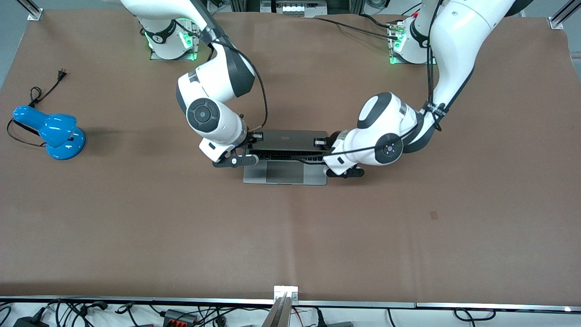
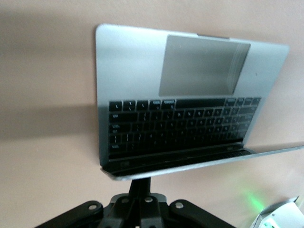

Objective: Close laptop with both arms from behind
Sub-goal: 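Push the laptop screen down shut with both grippers, then lift both grippers off the closed laptop lid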

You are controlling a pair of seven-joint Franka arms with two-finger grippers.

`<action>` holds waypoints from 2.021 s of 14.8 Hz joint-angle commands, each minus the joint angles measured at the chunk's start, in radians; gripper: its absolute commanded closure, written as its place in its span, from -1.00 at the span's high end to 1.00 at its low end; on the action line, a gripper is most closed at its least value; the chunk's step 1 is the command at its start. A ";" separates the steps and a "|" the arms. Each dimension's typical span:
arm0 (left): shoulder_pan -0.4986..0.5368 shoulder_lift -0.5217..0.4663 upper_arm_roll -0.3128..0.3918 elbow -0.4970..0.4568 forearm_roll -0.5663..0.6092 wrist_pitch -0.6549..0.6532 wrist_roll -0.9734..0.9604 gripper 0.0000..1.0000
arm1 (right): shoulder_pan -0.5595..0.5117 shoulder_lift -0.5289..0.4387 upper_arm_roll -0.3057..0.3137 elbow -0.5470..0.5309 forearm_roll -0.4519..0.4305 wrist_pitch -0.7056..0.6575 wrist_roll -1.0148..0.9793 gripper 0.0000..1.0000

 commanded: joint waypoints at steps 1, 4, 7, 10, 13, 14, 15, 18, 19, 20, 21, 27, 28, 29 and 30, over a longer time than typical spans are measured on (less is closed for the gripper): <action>-0.025 0.063 0.024 0.049 0.043 0.050 0.005 -1.00 | -0.005 0.079 -0.002 0.049 -0.015 0.065 0.011 -1.00; -0.030 0.113 0.024 0.085 0.091 0.069 0.001 -1.00 | -0.002 0.148 -0.003 0.053 -0.017 0.160 0.010 -1.00; -0.042 0.136 0.029 0.089 0.111 0.110 -0.002 -1.00 | -0.004 0.205 -0.005 0.101 -0.017 0.178 0.010 -1.00; -0.046 0.170 0.038 0.089 0.117 0.145 0.001 -1.00 | -0.004 0.259 -0.005 0.133 -0.017 0.186 0.010 -1.00; -0.057 0.195 0.049 0.089 0.170 0.176 -0.002 -1.00 | -0.004 0.294 -0.005 0.133 -0.032 0.215 0.007 -1.00; -0.057 0.201 0.049 0.089 0.172 0.179 -0.002 -1.00 | -0.004 0.299 -0.005 0.133 -0.049 0.215 0.010 -1.00; -0.057 0.204 0.049 0.089 0.174 0.184 -0.002 -1.00 | -0.004 0.300 -0.005 0.133 -0.052 0.215 0.010 -1.00; -0.056 0.208 0.050 0.087 0.209 0.219 0.001 -1.00 | -0.004 0.299 -0.005 0.133 -0.052 0.215 0.008 -1.00; -0.056 0.210 0.050 0.089 0.212 0.219 -0.002 -1.00 | -0.004 0.300 -0.005 0.134 -0.052 0.215 0.008 -1.00; -0.056 0.207 0.050 0.089 0.213 0.219 -0.004 -1.00 | -0.004 0.300 -0.005 0.134 -0.054 0.215 0.008 -1.00; -0.053 0.205 0.050 0.087 0.215 0.219 -0.004 -1.00 | -0.004 0.299 -0.005 0.133 -0.054 0.215 0.008 -1.00; -0.008 0.117 0.046 0.087 0.215 0.110 -0.004 -1.00 | -0.004 0.289 -0.008 0.134 -0.055 0.215 0.010 -1.00; 0.003 0.080 0.046 0.086 0.215 0.074 -0.002 -1.00 | 0.001 0.285 -0.019 0.134 -0.055 0.214 0.008 -1.00; 0.019 0.046 0.044 0.086 0.215 0.031 0.004 -1.00 | 0.012 0.270 -0.040 0.134 -0.055 0.211 0.007 -1.00; 0.039 0.013 0.041 0.086 0.215 -0.015 0.007 -0.99 | 0.019 0.253 -0.057 0.133 -0.057 0.206 0.007 -1.00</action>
